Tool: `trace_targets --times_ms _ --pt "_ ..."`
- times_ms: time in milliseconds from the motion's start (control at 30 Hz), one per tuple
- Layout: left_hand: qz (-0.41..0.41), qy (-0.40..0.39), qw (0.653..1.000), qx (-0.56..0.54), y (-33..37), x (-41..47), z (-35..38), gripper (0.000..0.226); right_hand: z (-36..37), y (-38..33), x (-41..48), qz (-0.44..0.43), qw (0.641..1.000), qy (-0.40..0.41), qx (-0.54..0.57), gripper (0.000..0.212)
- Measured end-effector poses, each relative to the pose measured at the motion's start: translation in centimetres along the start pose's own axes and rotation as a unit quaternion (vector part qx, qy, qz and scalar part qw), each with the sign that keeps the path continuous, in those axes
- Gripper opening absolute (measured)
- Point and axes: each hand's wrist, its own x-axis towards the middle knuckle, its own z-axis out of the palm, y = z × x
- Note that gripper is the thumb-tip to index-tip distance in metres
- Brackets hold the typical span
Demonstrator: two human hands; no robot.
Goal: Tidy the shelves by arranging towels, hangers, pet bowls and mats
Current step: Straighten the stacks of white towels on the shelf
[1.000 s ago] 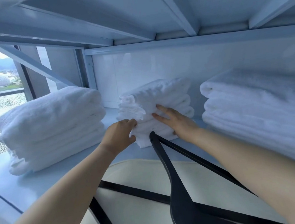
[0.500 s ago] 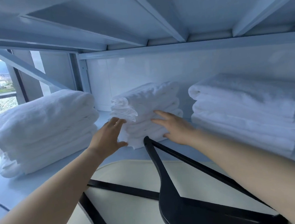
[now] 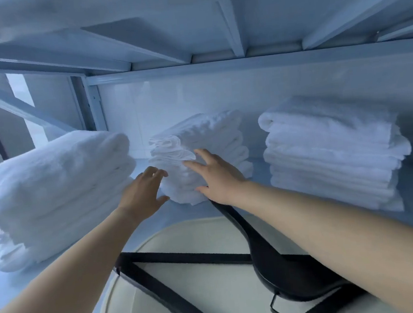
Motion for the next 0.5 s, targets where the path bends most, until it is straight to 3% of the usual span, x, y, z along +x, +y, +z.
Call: trace_targets --times_ms 367,500 --pt "0.056 0.000 0.998 0.015 -2.3 0.4 0.8 0.059 3.2 -4.2 2.3 0.075 0.983 -0.038 -0.160 0.076" --pt "0.076 0.014 0.997 0.015 -2.8 1.0 1.9 0.064 3.4 -4.6 2.9 0.085 0.980 -0.018 -0.178 0.065"
